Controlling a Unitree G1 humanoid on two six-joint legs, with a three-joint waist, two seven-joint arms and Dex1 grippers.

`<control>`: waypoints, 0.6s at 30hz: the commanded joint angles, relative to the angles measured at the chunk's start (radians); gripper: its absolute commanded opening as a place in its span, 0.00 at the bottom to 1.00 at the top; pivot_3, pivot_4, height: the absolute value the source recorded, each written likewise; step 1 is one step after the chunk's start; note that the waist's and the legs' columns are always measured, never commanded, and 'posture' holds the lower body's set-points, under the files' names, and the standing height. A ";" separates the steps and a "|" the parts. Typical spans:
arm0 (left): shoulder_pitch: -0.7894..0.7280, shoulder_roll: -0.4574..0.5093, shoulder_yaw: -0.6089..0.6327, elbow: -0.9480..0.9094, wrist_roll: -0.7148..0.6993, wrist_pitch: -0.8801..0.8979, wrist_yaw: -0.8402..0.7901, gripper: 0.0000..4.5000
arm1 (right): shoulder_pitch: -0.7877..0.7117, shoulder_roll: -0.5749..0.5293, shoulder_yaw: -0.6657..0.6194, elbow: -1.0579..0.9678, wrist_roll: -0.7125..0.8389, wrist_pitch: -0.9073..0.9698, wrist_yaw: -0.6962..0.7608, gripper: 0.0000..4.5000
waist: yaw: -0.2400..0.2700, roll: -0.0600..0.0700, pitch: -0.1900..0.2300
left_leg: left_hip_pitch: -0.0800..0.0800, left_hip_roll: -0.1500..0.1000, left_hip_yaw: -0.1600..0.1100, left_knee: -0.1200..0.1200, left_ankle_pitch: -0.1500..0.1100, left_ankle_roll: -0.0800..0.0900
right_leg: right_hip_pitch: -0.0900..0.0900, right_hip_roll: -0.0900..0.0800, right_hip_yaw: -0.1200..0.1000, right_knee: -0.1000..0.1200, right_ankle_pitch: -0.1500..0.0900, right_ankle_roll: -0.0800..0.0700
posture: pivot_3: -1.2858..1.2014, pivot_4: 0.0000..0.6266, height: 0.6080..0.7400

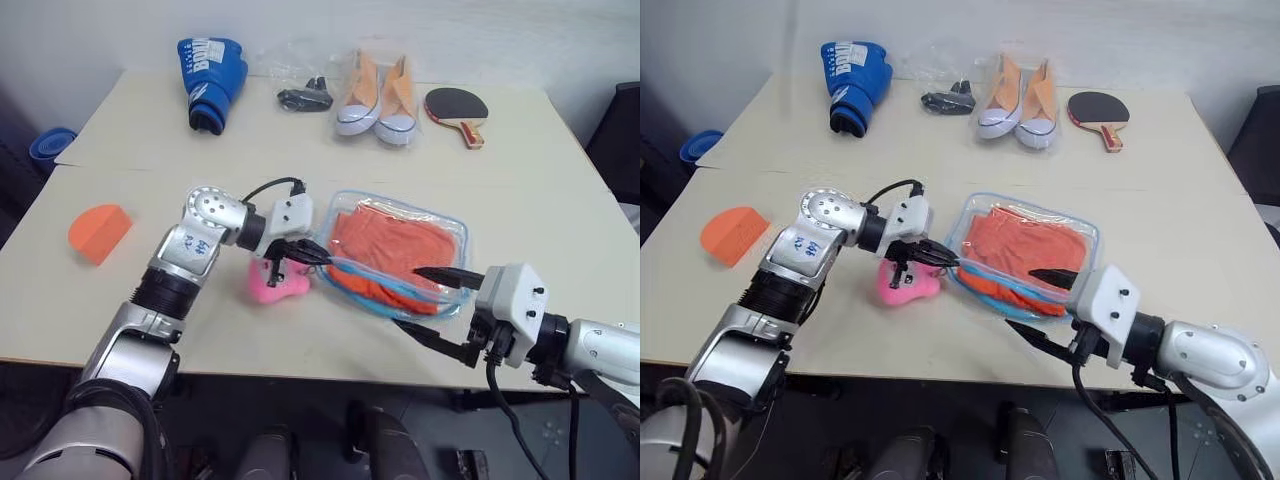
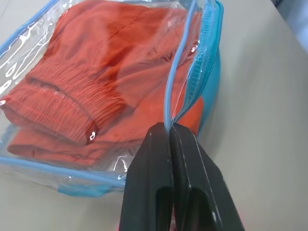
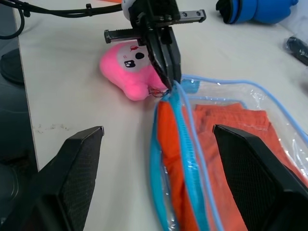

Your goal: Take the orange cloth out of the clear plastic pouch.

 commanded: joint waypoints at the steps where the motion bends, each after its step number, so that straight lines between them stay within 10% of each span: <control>1: 0.023 -0.058 0.030 -0.118 -0.029 0.165 0.112 0.00 | 0.007 0.035 0.088 -0.007 -0.107 0.028 -0.096 0.84 | 0.001 0.000 0.000 | 0.000 0.000 0.000 0.000 0.000 0.000 | 0.000 0.000 0.000 0.000 0.000 0.000 | 0.52 0.24 1.00; 8: 0.056 -0.158 0.060 -0.226 -0.035 0.349 0.297 0.00 | -0.021 0.086 0.195 0.078 -0.287 0.036 -0.188 0.84 | 0.000 0.000 0.000 | 0.000 -0.001 0.000 0.000 0.001 0.000 | 0.000 -0.002 0.000 0.000 0.000 0.000 | 0.52 0.24 1.00; 13: 0.061 -0.176 0.073 -0.272 -0.065 0.395 0.331 0.00 | -0.058 0.123 0.206 0.151 -0.379 0.030 -0.234 0.56 | -0.001 0.000 0.000 | 0.000 -0.001 0.000 0.000 0.001 -0.001 | 0.000 -0.002 0.000 0.001 0.000 0.000 | 0.52 0.24 1.00; 18: 0.075 -0.169 0.054 -0.293 -0.074 0.390 0.337 0.00 | -0.085 0.146 0.211 0.198 -0.424 0.014 -0.231 0.56 | -0.001 0.000 0.000 | 0.000 -0.001 0.000 0.000 0.001 -0.001 | 0.000 -0.002 0.000 0.001 0.000 0.000 | 0.52 0.24 1.00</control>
